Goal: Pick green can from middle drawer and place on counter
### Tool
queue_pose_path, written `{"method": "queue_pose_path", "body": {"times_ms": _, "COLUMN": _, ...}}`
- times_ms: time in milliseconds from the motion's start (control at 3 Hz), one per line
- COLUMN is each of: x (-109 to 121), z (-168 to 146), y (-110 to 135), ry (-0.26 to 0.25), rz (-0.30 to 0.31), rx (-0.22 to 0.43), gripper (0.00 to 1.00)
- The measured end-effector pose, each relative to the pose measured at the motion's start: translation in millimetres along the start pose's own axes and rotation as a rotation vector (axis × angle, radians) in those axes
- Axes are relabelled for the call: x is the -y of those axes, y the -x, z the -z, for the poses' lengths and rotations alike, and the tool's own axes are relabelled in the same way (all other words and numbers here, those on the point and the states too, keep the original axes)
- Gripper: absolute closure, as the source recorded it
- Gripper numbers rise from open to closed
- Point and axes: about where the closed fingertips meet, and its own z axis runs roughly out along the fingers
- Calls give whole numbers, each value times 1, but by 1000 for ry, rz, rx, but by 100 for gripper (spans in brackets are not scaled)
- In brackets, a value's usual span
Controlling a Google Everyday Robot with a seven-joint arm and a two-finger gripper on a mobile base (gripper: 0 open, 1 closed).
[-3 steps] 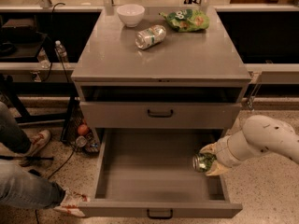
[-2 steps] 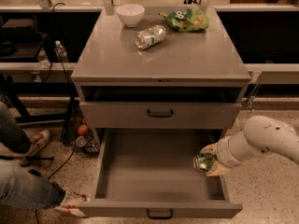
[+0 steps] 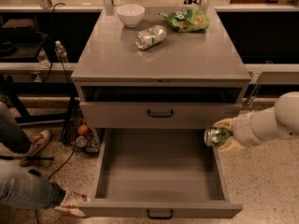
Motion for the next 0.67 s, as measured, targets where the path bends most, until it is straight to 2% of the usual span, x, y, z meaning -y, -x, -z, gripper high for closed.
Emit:
{"method": "queue_pose_path", "body": {"times_ms": 333, "x": 38, "z": 49, "y": 8, "ry": -121, "rz": -17, "rx": 22, "gripper": 100}}
{"method": "queue_pose_path", "body": {"times_ms": 667, "x": 73, "z": 95, "y": 17, "ry": -206, "rz": 16, "rx": -2, "gripper": 100}}
